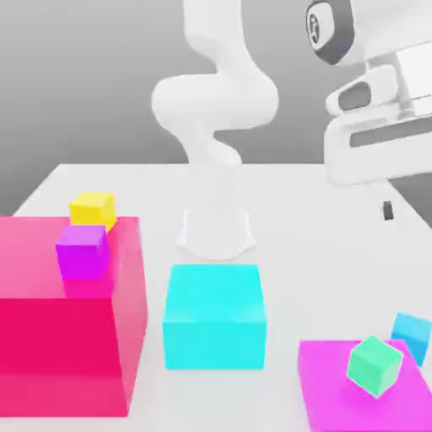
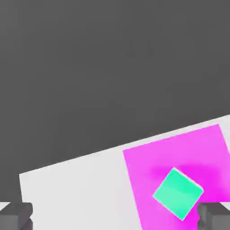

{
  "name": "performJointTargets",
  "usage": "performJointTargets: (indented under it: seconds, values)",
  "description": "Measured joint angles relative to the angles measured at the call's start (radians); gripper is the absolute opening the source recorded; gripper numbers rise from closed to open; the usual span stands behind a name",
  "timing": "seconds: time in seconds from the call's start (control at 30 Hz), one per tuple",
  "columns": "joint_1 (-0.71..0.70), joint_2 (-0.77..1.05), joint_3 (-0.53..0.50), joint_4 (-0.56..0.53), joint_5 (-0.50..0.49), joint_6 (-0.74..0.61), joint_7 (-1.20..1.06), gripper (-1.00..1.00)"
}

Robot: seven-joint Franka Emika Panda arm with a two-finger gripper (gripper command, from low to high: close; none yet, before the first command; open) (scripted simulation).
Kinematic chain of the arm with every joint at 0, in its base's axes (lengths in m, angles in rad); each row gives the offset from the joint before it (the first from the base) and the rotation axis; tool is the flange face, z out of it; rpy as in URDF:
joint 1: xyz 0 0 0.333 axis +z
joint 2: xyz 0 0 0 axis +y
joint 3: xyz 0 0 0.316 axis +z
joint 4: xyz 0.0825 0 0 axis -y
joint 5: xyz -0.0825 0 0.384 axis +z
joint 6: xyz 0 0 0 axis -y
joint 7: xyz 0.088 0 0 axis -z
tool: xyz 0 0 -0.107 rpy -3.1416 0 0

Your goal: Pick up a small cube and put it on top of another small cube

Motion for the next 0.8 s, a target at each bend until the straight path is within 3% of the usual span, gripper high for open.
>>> performJointTargets:
  seconds: [0.2, 0.33, 0.5, 0.53, 0.8]
  values:
    - [0.114, 0.197, 0.037, -0.044, -0.172, 0.095, 0.358, 0.00]
    - [0.227, 0.321, -0.021, -0.070, -0.344, 0.148, 0.639, 0.00]
    - [0.326, 0.497, -0.122, -0.046, -0.468, 0.276, 0.768, 0.00]
    - [0.338, 0.525, -0.138, -0.041, -0.481, 0.298, 0.779, -1.00]
    - [0.333, 0.504, -0.129, -0.045, -0.471, 0.284, 0.772, -1.00]
